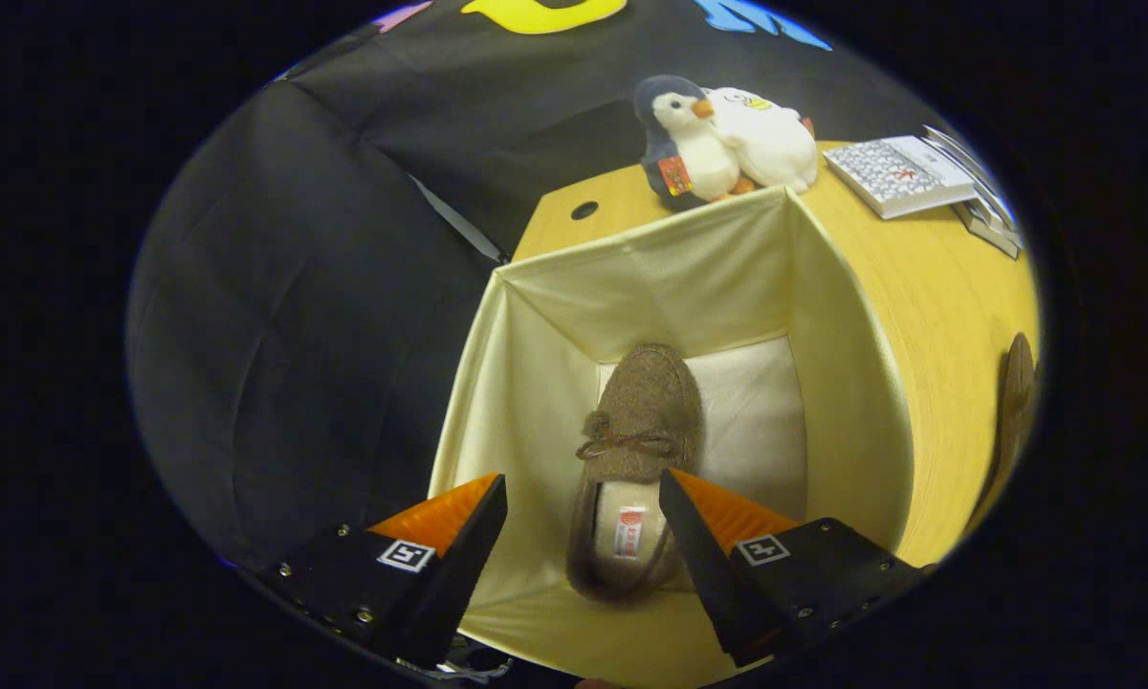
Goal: Open the storage box then place both shoes into the box .Put the left shoe in first, then the right shoe, with the right side of both shoes facing outward in a uniform manner.
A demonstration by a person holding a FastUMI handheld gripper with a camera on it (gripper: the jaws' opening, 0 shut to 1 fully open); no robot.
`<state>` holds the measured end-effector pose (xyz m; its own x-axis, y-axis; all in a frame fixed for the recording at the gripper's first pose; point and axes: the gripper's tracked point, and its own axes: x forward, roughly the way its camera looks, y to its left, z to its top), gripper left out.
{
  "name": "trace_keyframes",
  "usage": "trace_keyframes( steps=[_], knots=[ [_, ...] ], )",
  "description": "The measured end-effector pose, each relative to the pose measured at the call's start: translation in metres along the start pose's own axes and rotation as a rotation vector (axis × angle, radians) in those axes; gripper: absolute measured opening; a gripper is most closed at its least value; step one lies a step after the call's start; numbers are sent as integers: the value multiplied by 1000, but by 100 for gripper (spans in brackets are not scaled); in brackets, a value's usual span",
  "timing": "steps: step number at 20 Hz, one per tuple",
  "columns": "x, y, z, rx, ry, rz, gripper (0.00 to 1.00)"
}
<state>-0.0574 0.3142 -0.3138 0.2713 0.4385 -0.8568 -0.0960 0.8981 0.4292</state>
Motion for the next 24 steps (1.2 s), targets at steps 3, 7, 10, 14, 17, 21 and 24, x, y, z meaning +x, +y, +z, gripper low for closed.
trace_keyframes(
  steps=[3,7,10,14,17,21,24],
  knots=[
    [-37,-6,26,-84,-103,1,98],
    [-93,-45,64,-100,-260,-15,98],
    [-128,-98,78,-117,-335,-93,98],
    [-161,-164,77,-85,-362,-181,98],
    [-179,-199,69,-78,-362,-209,98],
    [-196,-254,56,-99,-361,-314,98],
    [-204,-287,37,-109,-331,-370,98]
  ],
)
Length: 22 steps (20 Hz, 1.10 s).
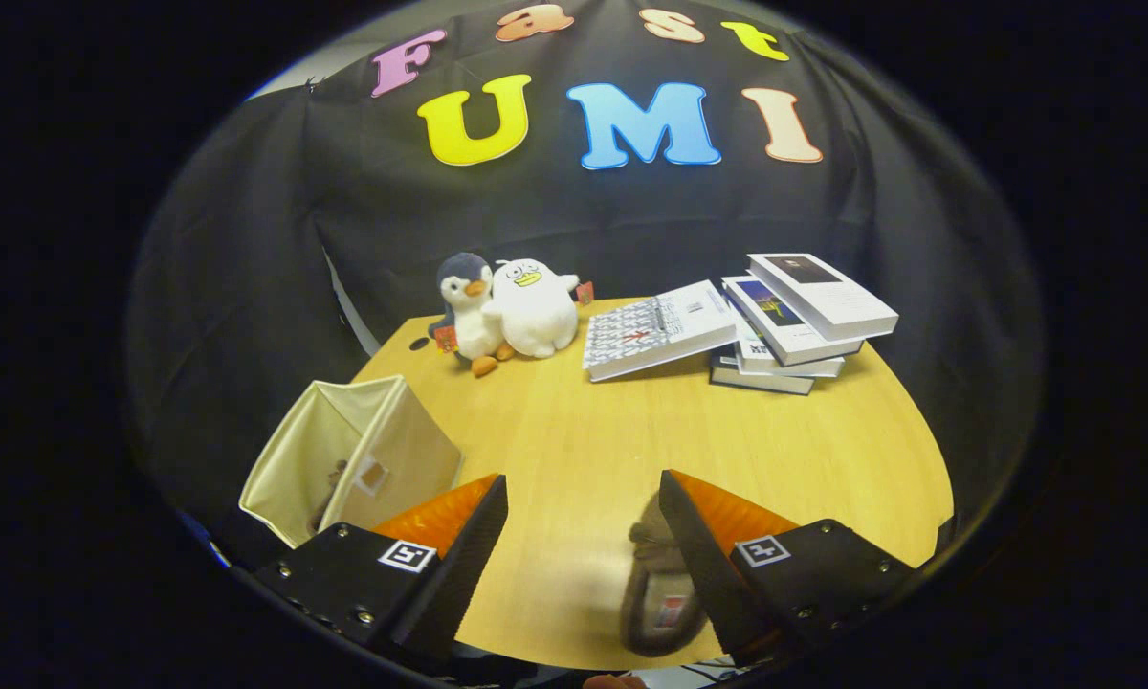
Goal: Open the storage box then place both shoes into the box .Put the left shoe in first, then the right shoe, with the right side of both shoes facing outward in a uniform manner.
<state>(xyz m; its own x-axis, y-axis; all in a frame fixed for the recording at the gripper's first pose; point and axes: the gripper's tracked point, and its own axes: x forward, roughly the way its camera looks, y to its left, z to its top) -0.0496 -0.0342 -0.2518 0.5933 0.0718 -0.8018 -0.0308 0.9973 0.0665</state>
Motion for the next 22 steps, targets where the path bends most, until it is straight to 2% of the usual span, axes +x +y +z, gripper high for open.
trace_keyframes(
  steps=[8,13,16,17,18,20,21,22],
  knots=[
    [4,-67,-76,28,163,-42,98],
    [19,-88,-114,-15,260,-63,98],
    [36,-94,-127,8,309,-85,98],
    [40,-94,-132,26,328,-87,89],
    [44,-94,-138,47,349,-92,85],
    [48,-90,-138,121,357,-104,42],
    [50,-96,-137,149,353,-138,20],
    [49,-94,-138,188,364,-144,12]
  ],
)
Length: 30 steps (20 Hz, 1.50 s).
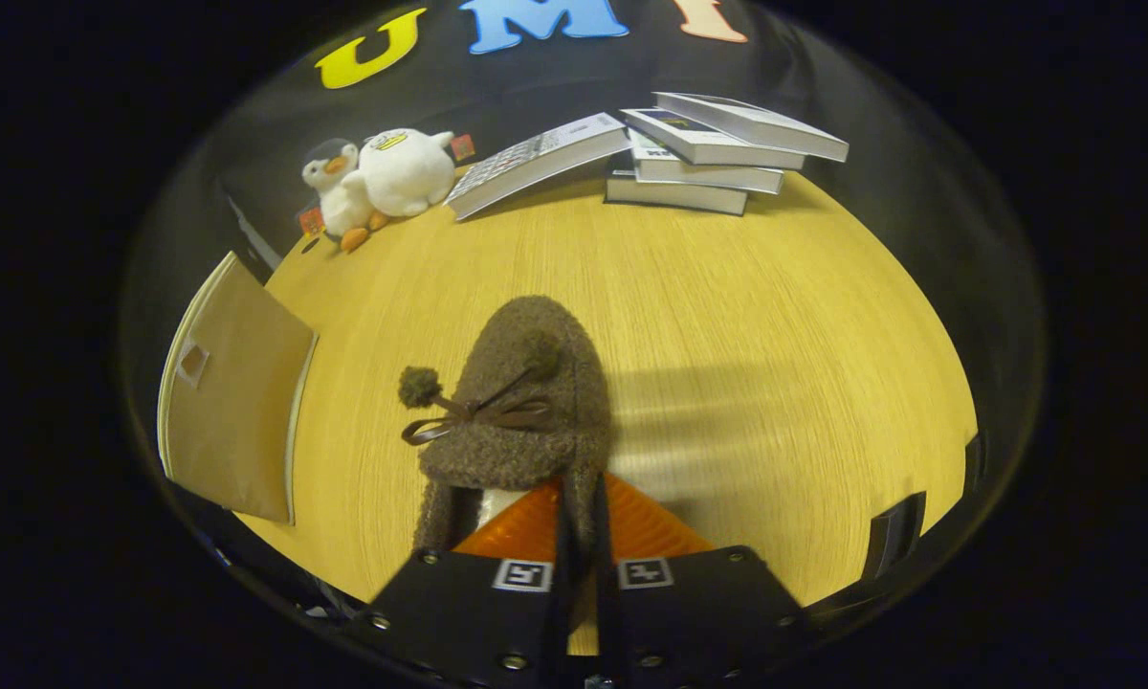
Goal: Open the storage box then place both shoes into the box .Put the left shoe in first, then the right shoe, with the right side of both shoes facing outward in a uniform manner.
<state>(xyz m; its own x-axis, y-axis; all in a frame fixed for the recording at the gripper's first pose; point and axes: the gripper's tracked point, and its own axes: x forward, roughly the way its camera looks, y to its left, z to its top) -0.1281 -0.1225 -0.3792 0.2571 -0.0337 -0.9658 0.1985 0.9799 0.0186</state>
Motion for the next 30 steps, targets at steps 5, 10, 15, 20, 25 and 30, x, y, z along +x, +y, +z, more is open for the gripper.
trace_keyframes(
  steps=[5,10,15,20,25,30],
  knots=[
    [-16,19,6,219,42,78,5],
    [-49,58,39,264,-10,162,5],
    [-88,123,69,254,-69,269,5],
    [-114,197,88,213,-110,352,5],
    [-127,273,92,176,-126,434,5],
    [-121,337,81,130,-120,484,5]
  ],
)
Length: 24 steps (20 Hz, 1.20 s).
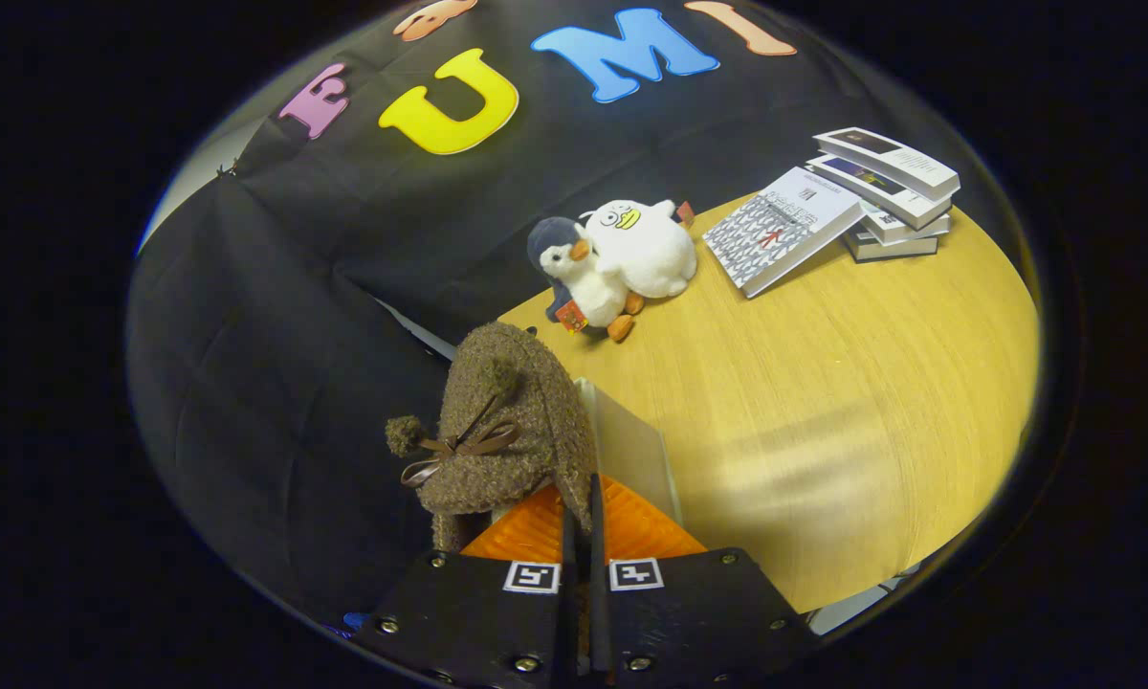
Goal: Open the storage box then place both shoes into the box .Put the left shoe in first, then the right shoe, with the right side of both shoes facing outward in a uniform manner.
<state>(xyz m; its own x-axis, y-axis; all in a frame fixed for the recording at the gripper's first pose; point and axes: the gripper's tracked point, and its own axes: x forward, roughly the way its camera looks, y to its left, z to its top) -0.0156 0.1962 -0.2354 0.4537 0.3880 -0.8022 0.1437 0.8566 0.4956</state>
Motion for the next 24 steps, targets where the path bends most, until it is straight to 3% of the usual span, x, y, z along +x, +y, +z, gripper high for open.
trace_keyframes(
  steps=[5,8,10,11,14,24],
  knots=[
    [27,-4,-26,-67,2,-97,5],
    [30,-6,-41,-81,24,-97,5],
    [27,2,-33,-84,-14,-63,24],
    [19,1,-27,-97,-33,-60,48],
    [-7,-7,0,-190,-121,-80,98],
    [-122,-42,104,-445,-481,-156,98]
  ],
)
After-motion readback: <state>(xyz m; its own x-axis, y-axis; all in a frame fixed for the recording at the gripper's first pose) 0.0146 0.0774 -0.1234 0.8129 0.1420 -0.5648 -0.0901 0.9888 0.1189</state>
